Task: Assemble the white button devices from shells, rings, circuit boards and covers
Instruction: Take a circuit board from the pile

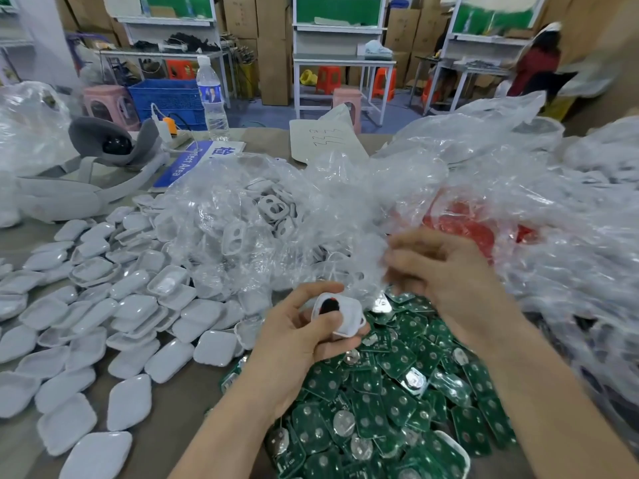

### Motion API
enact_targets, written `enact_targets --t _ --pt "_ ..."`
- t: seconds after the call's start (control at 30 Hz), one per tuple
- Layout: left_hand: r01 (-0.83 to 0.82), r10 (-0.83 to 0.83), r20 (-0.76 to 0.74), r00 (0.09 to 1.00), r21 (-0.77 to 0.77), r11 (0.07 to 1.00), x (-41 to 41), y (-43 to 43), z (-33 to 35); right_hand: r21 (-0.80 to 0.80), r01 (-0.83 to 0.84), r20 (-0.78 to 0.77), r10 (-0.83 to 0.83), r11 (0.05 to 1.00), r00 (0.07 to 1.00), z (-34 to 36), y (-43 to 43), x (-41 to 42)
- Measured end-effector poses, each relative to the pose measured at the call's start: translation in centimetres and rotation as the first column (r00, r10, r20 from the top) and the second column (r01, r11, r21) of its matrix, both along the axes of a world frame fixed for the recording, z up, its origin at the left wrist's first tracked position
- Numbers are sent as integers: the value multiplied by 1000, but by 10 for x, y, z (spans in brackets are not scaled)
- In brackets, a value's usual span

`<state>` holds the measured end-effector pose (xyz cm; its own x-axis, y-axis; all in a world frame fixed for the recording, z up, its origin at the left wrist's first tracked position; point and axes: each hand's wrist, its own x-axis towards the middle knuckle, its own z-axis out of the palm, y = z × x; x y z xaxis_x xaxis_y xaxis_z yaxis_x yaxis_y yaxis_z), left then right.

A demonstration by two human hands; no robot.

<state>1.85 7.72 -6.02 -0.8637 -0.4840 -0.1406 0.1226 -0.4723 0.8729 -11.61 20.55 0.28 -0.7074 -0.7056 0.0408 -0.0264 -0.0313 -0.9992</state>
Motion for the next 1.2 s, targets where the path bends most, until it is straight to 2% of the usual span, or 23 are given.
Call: enact_targets --t 0.17,0.57,0.7,0.83,0.97,1.2 --pt "12 -11 33 999 -38 999 -2 2 -4 -84 19 -32 -21 996 999 -29 2 18" --pt "99 -96 55 994 -63 993 1 0 -5 -124 -69 -205 42 990 978 -42 10 17" --pt "109 -105 47 993 -71 992 1 0 -6 -120 -102 -187 78 987 979 -48 11 13" --pt "120 -117 41 992 -71 990 1 0 -5 -76 -87 -232 67 993 970 -53 11 11" --pt "121 -119 47 992 -64 991 2 0 -6 -99 -24 -120 12 995 993 -53 13 9" --pt "227 -227 10 974 -40 973 4 -2 -3 -83 0 -126 -11 997 992 -50 12 8"
